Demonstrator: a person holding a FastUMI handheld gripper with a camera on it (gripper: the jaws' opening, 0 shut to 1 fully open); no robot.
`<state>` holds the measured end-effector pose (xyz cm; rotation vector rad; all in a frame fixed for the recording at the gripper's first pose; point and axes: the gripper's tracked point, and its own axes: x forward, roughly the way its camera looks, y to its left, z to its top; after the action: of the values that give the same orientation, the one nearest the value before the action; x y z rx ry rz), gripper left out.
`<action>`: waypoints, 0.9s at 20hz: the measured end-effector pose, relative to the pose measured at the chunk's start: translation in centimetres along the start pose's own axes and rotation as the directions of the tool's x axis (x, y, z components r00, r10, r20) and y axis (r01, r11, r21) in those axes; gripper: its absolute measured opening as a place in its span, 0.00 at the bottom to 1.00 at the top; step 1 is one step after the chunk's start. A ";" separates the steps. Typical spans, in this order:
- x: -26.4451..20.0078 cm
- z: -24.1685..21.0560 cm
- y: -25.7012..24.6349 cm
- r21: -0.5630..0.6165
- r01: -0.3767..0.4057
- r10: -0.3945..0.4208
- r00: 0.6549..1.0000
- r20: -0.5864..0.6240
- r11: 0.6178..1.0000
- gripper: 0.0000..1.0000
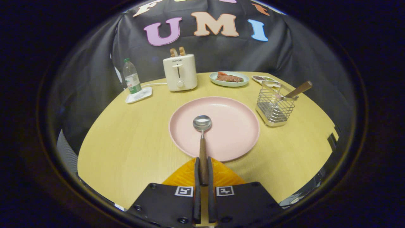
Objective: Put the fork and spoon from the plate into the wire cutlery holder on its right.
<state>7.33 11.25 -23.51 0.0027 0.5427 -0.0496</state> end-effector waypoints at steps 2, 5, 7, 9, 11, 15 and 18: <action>-0.1 0.1 -0.4 -0.017 -0.001 0.001 1.000 -0.004 1.000 0.12; -0.1 0.3 -0.8 -0.034 -0.035 0.035 0.999 -0.012 0.999 0.05; -0.4 0.5 -1.3 -0.009 -0.057 0.057 0.998 -0.021 0.998 0.05; -0.9 1.2 -1.9 0.000 -0.070 0.070 0.997 -0.020 0.998 0.05; -1.5 1.9 -2.9 0.002 -0.071 0.071 0.997 -0.019 0.997 0.05; -3.2 4.0 -4.2 0.041 -0.113 0.113 0.994 -0.011 0.993 0.04; -4.8 6.5 -5.8 0.011 -0.123 0.122 0.992 0.026 0.992 0.04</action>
<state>6.31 5.53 -15.38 0.0481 0.5157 0.0666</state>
